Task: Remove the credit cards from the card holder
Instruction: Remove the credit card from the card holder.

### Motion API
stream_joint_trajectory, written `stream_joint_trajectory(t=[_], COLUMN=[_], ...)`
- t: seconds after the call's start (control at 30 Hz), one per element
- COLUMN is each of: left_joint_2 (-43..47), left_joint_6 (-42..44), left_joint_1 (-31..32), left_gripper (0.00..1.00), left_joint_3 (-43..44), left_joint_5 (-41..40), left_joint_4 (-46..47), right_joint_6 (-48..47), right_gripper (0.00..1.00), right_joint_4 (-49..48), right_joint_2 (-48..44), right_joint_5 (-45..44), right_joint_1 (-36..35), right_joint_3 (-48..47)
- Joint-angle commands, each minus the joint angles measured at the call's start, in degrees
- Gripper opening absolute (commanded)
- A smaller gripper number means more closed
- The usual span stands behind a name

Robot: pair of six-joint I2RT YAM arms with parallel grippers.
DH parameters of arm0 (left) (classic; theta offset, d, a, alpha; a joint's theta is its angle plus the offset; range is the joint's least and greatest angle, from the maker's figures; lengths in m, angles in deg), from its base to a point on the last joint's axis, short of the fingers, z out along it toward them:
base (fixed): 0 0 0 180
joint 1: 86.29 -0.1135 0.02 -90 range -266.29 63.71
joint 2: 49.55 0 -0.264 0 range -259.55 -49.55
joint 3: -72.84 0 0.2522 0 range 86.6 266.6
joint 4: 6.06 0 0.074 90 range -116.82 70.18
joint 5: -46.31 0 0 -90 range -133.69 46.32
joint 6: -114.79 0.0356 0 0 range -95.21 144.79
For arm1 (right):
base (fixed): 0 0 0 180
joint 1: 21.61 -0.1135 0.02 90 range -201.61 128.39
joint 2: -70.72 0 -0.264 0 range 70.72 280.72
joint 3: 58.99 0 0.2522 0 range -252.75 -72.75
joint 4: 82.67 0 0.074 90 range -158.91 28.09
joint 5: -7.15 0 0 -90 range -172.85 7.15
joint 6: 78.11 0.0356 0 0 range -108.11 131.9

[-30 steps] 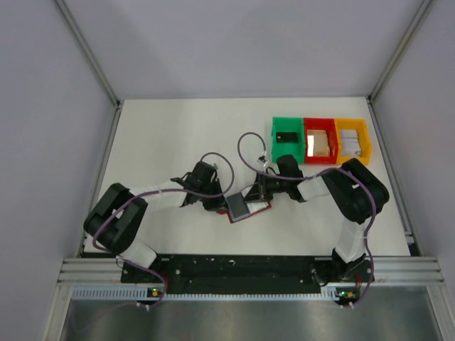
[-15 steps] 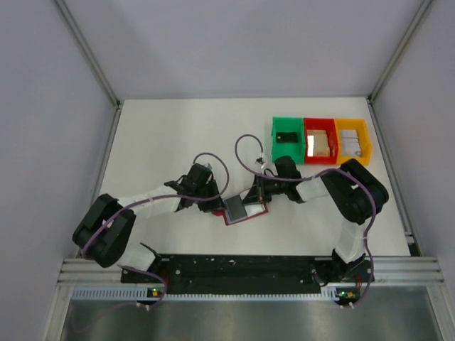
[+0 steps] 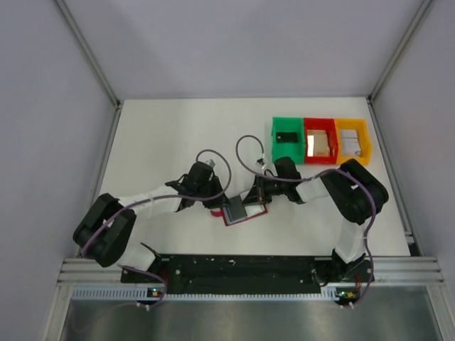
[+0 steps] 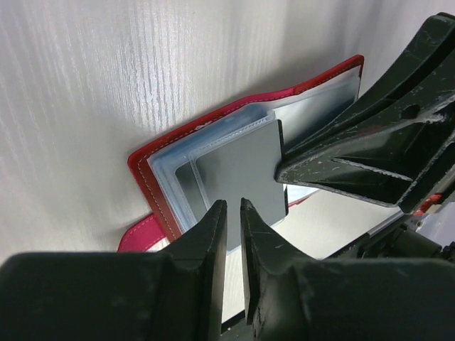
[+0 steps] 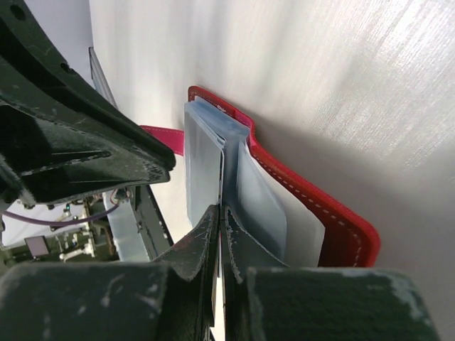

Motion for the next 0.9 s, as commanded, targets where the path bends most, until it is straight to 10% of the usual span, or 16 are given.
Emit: stream_joint_trajectory(t=[0.0, 0.87], left_joint_2=[-3.0, -3.6], left_joint_6=[-0.8, -1.2], left_joint_1=[0.3, 0.3], left_gripper=[0.16, 0.00], left_joint_3=[1.4, -3.0], left_joint_5=[1.4, -2.1], left_joint_4=[4.4, 3.7], right_joint_6=[0.2, -0.4], right_gripper=[0.00, 0.00], right_joint_4=[-2.2, -0.8], right_joint_2=[-2.5, -3.7], right_joint_5=[-0.1, -1.6], right_joint_1=[-0.5, 1.4], right_joint_3=[0.5, 2.2])
